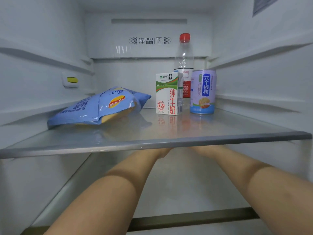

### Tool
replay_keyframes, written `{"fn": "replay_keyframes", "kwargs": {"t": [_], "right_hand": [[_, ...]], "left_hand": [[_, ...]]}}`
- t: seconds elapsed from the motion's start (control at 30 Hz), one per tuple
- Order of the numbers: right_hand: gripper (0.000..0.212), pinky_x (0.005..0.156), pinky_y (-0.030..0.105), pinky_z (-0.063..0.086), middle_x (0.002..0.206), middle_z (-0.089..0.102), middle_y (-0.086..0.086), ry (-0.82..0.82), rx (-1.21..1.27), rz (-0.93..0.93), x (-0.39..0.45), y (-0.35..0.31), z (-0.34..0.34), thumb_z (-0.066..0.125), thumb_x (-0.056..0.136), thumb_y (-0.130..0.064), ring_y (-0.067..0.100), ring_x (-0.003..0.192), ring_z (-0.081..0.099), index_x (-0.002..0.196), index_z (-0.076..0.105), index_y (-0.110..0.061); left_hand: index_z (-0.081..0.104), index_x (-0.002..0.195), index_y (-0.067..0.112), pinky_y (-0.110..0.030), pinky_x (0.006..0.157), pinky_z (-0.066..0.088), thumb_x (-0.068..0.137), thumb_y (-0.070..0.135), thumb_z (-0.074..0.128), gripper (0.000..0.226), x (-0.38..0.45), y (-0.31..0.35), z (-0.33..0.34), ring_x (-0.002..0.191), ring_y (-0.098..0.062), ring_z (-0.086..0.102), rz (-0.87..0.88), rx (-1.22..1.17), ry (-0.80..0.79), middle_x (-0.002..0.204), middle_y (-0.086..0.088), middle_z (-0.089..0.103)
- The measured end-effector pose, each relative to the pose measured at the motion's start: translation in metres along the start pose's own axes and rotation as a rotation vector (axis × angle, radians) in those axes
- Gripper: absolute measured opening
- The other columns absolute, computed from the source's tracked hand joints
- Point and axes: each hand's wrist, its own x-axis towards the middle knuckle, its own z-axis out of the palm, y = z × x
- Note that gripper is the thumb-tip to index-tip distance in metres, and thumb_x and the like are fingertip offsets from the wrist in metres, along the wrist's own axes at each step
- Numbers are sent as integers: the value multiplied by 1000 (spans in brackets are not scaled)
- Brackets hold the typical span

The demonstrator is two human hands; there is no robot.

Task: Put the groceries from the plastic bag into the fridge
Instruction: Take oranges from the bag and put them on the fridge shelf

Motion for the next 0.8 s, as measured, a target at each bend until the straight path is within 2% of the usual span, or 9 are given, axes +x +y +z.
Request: {"fn": "replay_keyframes", "kwargs": {"t": [0.07,0.1,0.17,0.23,0.4,0.53,0.6,0.67,0.8], "right_hand": [[40,96,19,31,141,40,25,3,49,27,-2,0,-2,23,104,-2,29,132,40,138,26,20],[40,91,13,34,145,38,25,14,43,32,-3,1,-2,23,104,-3,29,136,37,139,29,16],[36,88,15,37,130,50,22,38,-1,2,-6,3,-1,29,105,-10,27,121,47,132,46,6],[26,97,29,38,108,52,14,111,-4,-66,-14,5,0,41,102,-19,23,100,48,114,57,-3],[32,95,43,49,107,67,4,312,107,-178,-32,11,4,74,80,-33,25,103,62,107,64,-18],[65,103,34,42,131,55,0,399,1,-253,-71,8,5,77,76,-38,21,123,51,133,49,-22],[79,108,38,39,144,43,3,429,-72,-246,-91,4,5,73,77,-45,22,132,43,143,38,-20],[81,109,41,38,147,38,4,412,-103,-227,-114,-2,6,69,79,-49,22,134,39,146,33,-21],[67,105,34,39,142,43,3,408,-158,-187,-164,-15,7,66,84,-44,20,128,44,142,38,-21]], "left_hand": [[38,145,18,-34,112,25,104,34,39,45,2,-1,-1,139,-24,34,-13,14,-27,152,-7,37],[39,144,16,-32,110,26,104,33,38,43,3,-1,-2,138,-24,36,-12,19,-39,151,-7,39],[42,141,13,-27,103,29,104,30,39,40,1,0,-3,133,-24,40,-13,31,-63,145,-8,44],[44,140,13,-30,104,30,103,30,41,40,-5,1,-3,125,-23,44,-31,64,-77,135,-5,48],[30,151,21,-36,113,25,102,32,42,51,-25,6,-11,140,-26,32,20,237,-83,155,-6,32],[32,147,26,-38,107,39,84,50,62,75,-59,4,-20,132,-26,43,76,354,217,148,-4,41],[31,147,28,-38,106,41,76,54,66,83,-76,0,-22,131,-25,43,59,294,224,147,-2,42],[28,148,31,-38,108,38,75,54,66,86,-96,0,-28,136,-26,35,53,254,200,149,0,38],[27,148,31,-41,107,32,79,57,60,81,-143,5,-44,139,-26,26,-1,331,190,152,2,31]]}}
